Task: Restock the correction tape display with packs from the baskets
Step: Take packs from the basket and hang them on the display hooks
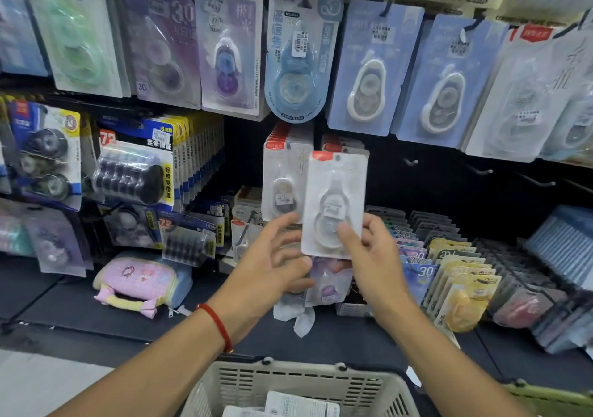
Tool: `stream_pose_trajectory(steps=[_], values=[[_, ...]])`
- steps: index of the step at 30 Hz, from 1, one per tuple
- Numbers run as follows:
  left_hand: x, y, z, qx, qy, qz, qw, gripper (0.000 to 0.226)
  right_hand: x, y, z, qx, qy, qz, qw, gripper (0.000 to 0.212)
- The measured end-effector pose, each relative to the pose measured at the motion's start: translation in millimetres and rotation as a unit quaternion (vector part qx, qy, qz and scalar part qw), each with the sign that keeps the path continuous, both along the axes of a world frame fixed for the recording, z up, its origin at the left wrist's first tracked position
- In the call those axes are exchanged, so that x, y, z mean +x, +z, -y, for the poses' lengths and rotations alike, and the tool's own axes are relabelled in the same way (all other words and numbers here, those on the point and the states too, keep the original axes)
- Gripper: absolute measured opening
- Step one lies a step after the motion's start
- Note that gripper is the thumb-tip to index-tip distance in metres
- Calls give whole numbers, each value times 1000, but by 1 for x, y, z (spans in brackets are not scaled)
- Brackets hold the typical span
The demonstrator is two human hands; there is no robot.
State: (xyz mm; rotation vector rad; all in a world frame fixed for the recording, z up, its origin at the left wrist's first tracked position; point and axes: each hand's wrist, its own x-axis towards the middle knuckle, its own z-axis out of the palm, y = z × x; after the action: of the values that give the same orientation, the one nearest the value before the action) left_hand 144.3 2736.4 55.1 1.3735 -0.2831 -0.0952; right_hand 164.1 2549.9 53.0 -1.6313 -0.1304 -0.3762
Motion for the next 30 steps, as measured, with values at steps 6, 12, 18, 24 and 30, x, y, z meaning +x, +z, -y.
stream_pose_trajectory(steps=[6, 12, 18, 24, 30], values=[[-3, 3, 3, 13, -25, 19, 999, 77, 1, 11, 8, 42, -28, 29, 998, 29], [-3, 6, 4, -12, -27, 30, 999, 82, 2, 20, 13, 49, -30, 56, 997, 32], [16, 6, 9, 170, 28, 92, 981, 70, 16, 10, 22, -178, -89, 5, 980, 49], [50, 7, 13, 389, 211, 259, 858, 72, 38, -2, 28, -510, -126, 173, 833, 57], [70, -12, 11, 488, 206, 295, 795, 83, 106, 6, 18, -634, -132, 102, 756, 66]])
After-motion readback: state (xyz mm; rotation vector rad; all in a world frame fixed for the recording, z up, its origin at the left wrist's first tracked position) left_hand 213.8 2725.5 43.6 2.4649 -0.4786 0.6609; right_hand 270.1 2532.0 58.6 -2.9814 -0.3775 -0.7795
